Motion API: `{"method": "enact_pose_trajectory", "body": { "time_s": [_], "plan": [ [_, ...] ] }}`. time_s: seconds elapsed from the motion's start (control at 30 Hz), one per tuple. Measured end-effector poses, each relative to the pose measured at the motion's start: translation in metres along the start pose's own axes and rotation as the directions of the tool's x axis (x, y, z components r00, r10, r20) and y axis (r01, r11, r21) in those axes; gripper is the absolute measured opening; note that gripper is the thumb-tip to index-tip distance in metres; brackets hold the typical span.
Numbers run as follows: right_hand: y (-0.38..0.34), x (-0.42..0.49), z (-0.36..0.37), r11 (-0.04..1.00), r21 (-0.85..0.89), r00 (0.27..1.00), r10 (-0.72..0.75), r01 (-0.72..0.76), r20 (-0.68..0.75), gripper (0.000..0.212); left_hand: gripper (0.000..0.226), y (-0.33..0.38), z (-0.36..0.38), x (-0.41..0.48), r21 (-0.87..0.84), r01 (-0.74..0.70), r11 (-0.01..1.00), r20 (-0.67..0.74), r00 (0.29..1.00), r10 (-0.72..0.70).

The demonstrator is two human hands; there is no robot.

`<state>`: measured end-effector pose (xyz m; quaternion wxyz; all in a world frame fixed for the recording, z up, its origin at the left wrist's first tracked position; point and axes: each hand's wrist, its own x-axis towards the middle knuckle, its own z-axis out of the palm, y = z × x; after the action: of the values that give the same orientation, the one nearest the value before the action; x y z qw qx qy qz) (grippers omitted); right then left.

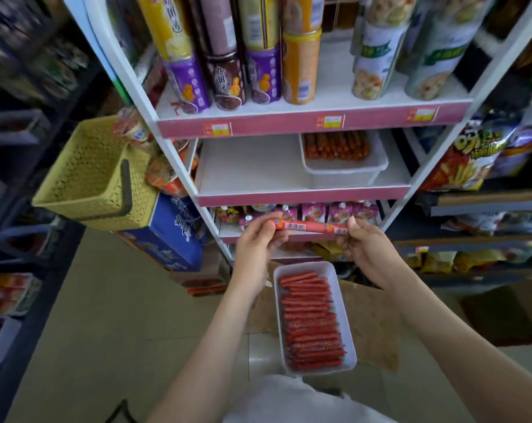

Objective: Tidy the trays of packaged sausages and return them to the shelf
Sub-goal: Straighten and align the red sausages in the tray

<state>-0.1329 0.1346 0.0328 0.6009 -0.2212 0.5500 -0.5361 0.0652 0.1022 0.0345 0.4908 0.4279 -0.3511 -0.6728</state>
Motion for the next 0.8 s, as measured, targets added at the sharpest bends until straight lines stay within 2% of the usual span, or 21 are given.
{"method": "enact_pose_trajectory", "body": {
  "time_s": [0.07,0.23,0.37,0.47,0.53,0.57,0.6,0.63,0.67,0.73,0.8],
  "plan": [
    [-0.006,0.002,0.013,0.996,0.087,0.999,-0.012,0.015,-0.03,0.027,0.022,0.012,0.006,0.009,-0.036,-0.053,0.998,0.006,0.999,0.053],
    [-0.019,0.009,0.026,0.975,0.209,0.995,-0.054,0.072,-0.087,0.029,0.028,0.033,0.025,0.016,0.019,-0.169,0.985,0.054,0.984,0.168],
    [-0.03,0.009,0.029,0.954,0.28,0.993,-0.089,0.106,-0.072,0.029,0.034,0.048,0.044,0.009,0.171,-0.291,0.941,0.276,0.931,0.238],
    [-0.037,0.004,0.029,0.972,0.202,0.992,-0.128,0.122,0.016,0.026,0.028,0.058,0.059,0.008,0.267,-0.359,0.894,0.31,0.91,0.273],
    [-0.045,-0.001,0.031,0.981,-0.023,0.981,-0.19,0.191,0.027,0.023,0.014,0.062,0.065,0.01,0.325,-0.425,0.845,0.298,0.894,0.335],
    [-0.052,-0.004,0.03,0.944,-0.223,0.969,-0.247,0.242,0.007,0.018,0.01,0.064,0.067,0.01,0.367,-0.47,0.802,0.312,0.875,0.37],
    [-0.062,-0.009,0.031,0.852,-0.432,0.944,-0.33,0.295,-0.007,0.01,0.008,0.066,0.07,0.011,0.412,-0.523,0.746,0.34,0.848,0.406],
    [-0.073,-0.015,0.032,0.745,-0.565,0.906,-0.423,0.355,0.012,0.008,0.006,0.067,0.072,0.014,0.475,-0.591,0.652,0.379,0.806,0.454],
    [-0.085,-0.022,0.035,0.652,-0.616,0.854,-0.516,0.443,0.067,0.016,0.005,0.067,0.074,0.018,0.543,-0.668,0.509,0.423,0.741,0.522],
    [-0.107,-0.041,0.046,0.503,-0.556,0.701,-0.678,0.662,0.222,0.028,0.021,0.07,0.08,0.023,0.624,-0.756,0.196,0.503,0.581,0.64],
    [-0.122,-0.056,0.055,0.233,-0.576,0.509,-0.772,0.783,0.38,0.028,0.029,0.074,0.088,0.026,0.621,-0.782,0.058,0.532,0.474,0.702]
  ]
}}
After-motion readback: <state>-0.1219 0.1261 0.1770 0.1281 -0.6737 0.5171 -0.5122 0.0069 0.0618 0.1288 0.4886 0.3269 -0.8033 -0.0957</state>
